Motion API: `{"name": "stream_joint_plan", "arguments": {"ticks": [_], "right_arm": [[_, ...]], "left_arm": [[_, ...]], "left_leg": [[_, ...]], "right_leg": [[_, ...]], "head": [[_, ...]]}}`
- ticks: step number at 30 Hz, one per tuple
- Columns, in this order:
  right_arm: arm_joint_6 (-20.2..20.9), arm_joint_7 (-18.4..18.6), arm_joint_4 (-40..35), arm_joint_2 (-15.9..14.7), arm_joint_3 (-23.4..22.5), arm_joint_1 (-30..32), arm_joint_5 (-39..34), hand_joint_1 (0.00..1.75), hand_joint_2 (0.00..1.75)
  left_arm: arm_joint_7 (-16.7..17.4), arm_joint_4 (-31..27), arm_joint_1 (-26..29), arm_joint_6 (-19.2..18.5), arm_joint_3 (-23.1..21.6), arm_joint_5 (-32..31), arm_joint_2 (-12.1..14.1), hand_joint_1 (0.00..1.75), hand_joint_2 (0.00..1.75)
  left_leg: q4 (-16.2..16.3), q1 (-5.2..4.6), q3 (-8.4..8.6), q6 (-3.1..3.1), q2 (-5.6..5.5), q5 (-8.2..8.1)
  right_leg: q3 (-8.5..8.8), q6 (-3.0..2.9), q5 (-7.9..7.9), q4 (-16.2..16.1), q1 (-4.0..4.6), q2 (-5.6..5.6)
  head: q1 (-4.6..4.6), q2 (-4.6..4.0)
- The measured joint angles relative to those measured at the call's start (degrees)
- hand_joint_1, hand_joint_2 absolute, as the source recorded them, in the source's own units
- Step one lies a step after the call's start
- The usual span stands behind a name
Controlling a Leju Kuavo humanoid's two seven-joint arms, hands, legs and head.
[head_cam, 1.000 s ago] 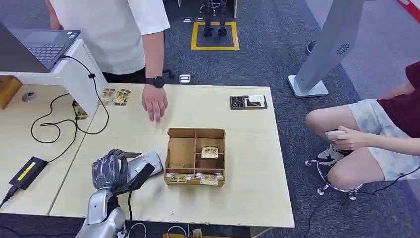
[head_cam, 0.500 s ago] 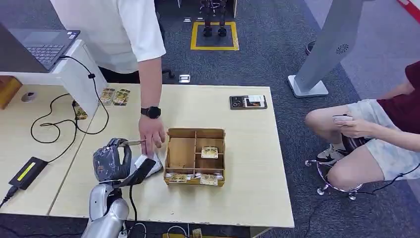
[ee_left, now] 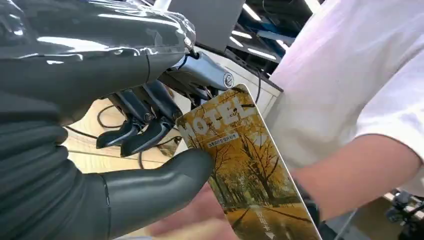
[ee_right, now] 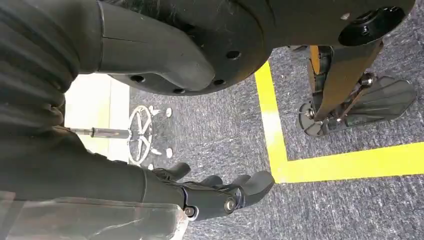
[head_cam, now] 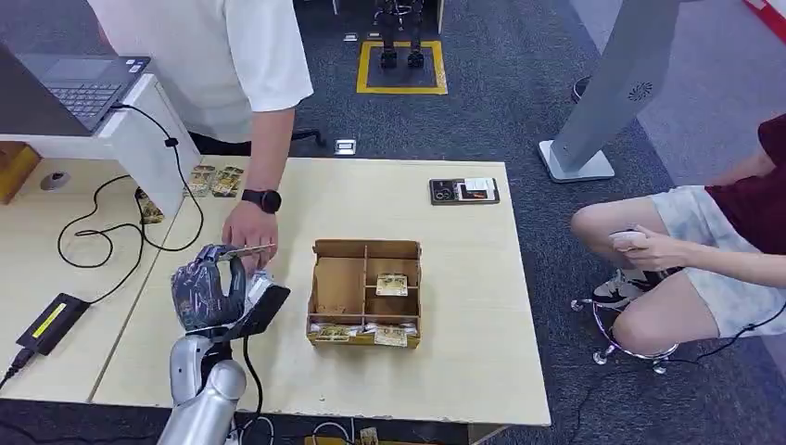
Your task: Pass the card to the sensor for recognition and then transmit it.
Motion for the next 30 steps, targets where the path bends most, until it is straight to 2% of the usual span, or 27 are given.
{"name": "stream_joint_plan", "arguments": {"ticks": [7,14,19,20,21,26,30], "right_arm": [[-0.19,0.13,0.02,0.00,0.76,0.01,0.04,0.00,1.75],[-0.24,0.37,0.02,0.00,1.18,0.00,0.07,0.00,1.75],[-0.26,0.50,0.02,0.00,1.55,0.02,0.07,0.00,1.75],[-0.31,0.50,0.02,0.00,1.62,0.02,0.07,0.00,1.75],[-0.44,0.52,0.02,0.00,1.66,0.02,0.07,0.00,1.75],[-0.83,0.52,0.02,0.00,1.99,0.03,0.07,0.00,1.75],[-0.90,0.50,0.04,0.00,2.03,0.05,0.02,0.00,1.75]], "left_arm": [[6.60,0.55,0.34,-0.02,0.00,-7.95,0.93,1.75,1.75],[10.31,1.96,0.82,-0.02,-0.26,-10.88,2.30,1.75,1.75],[11.69,3.28,0.93,-0.02,-0.83,-9.62,3.04,1.75,1.75],[11.65,3.43,0.94,-0.02,-0.85,-9.18,3.10,0.21,1.75],[11.36,3.50,0.96,-0.02,-0.87,-8.47,3.13,0.00,1.75],[8.21,3.50,1.46,0.00,-0.85,-5.92,2.88,0.00,1.75],[3.14,2.73,1.79,0.02,-0.33,-3.86,2.01,0.00,1.75]], "left_leg": [[0.00,0.00,-0.02,0.00,0.00,0.00],[0.00,0.00,-0.02,0.00,0.00,0.00],[0.00,0.00,-0.01,0.00,0.02,0.00],[0.00,0.00,-0.01,0.00,0.02,0.00],[0.00,0.00,-0.01,0.00,0.01,0.00],[0.00,0.00,-0.02,0.00,0.00,0.00],[0.00,0.00,-0.02,0.00,0.00,0.00]], "right_leg": [[0.00,0.00,0.00,0.00,0.00,0.01],[-0.01,0.00,-0.01,0.00,0.00,0.00],[-0.02,0.00,-0.01,0.00,0.00,0.03],[-0.02,0.00,-0.01,0.00,0.00,0.02],[-0.02,0.00,-0.01,0.00,0.00,0.02],[-0.02,0.00,-0.01,0.00,0.00,0.00],[-0.01,0.00,-0.01,0.00,0.00,0.01]], "head": [[0.02,0.00],[0.00,0.00],[0.00,0.00],[0.02,0.00],[0.02,0.00],[0.02,0.00],[0.02,0.00]]}}
